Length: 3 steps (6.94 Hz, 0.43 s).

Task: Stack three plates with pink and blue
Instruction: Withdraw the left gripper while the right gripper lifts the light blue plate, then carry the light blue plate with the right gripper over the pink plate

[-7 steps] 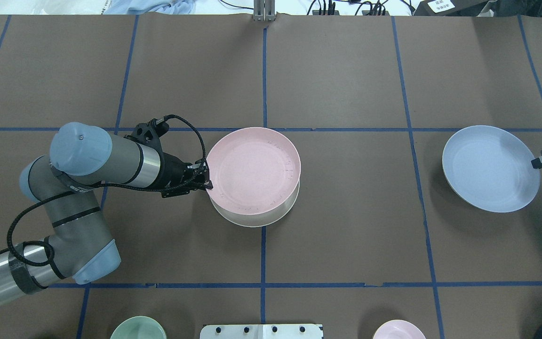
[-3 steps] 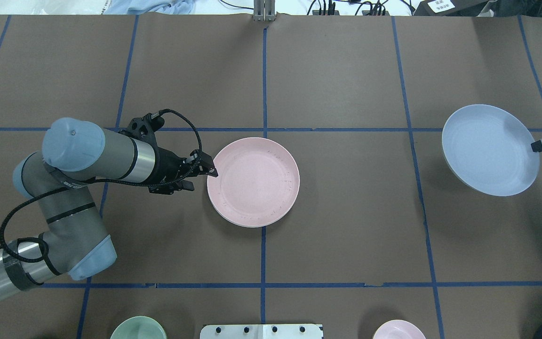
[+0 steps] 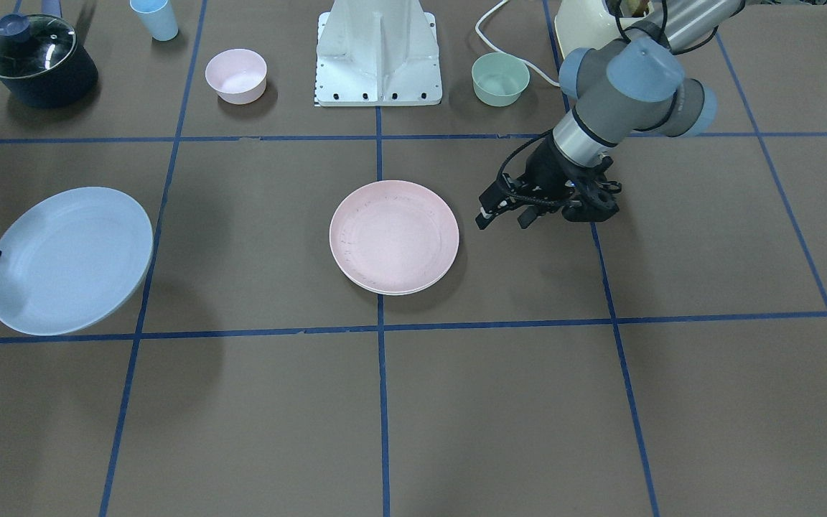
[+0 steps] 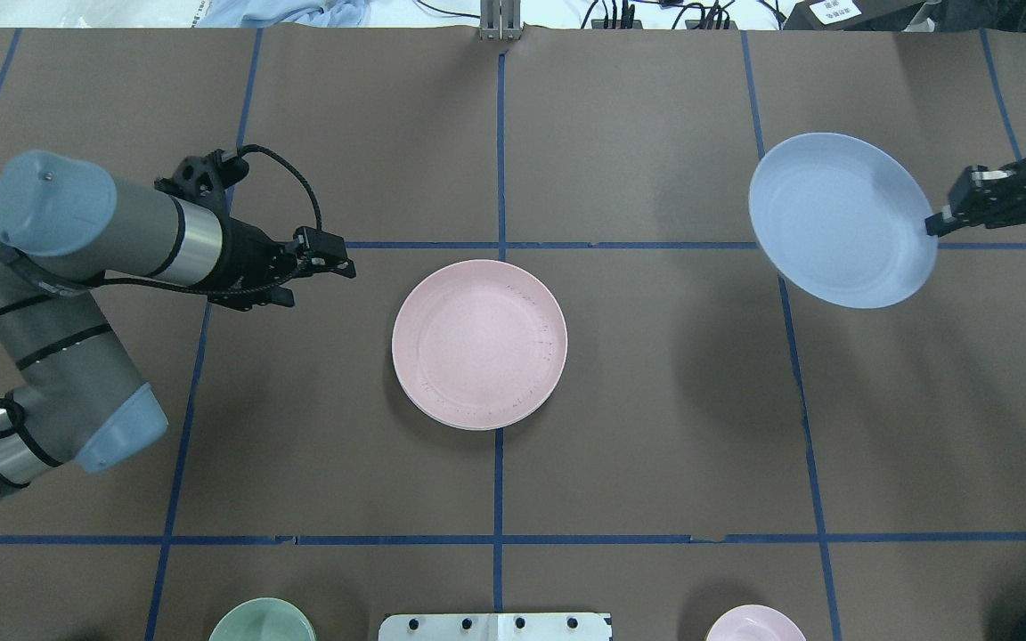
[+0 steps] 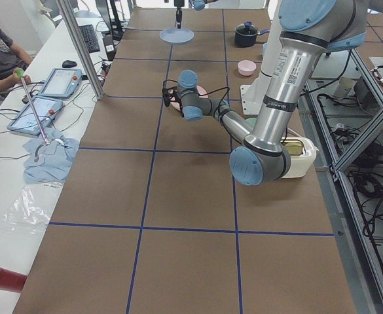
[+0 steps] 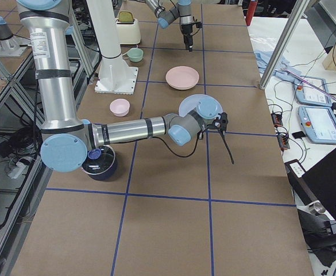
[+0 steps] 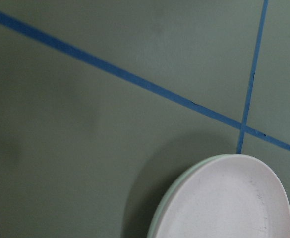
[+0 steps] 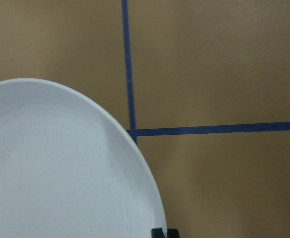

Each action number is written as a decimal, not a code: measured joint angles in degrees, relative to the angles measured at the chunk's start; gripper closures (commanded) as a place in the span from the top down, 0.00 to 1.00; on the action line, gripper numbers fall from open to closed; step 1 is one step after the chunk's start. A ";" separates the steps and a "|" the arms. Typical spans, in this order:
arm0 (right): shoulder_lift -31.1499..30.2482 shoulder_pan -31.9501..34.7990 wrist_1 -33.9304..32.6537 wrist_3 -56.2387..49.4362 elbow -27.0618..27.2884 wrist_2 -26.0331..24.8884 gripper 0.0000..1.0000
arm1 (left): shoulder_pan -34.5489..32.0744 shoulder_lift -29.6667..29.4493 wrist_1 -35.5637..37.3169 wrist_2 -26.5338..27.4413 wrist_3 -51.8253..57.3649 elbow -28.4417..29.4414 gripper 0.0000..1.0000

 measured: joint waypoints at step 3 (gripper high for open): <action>11.93 -16.38 -2.03 23.57 3.44 -13.32 0.00 | -6.90 5.01 9.33 -1.47 17.87 -4.92 1.00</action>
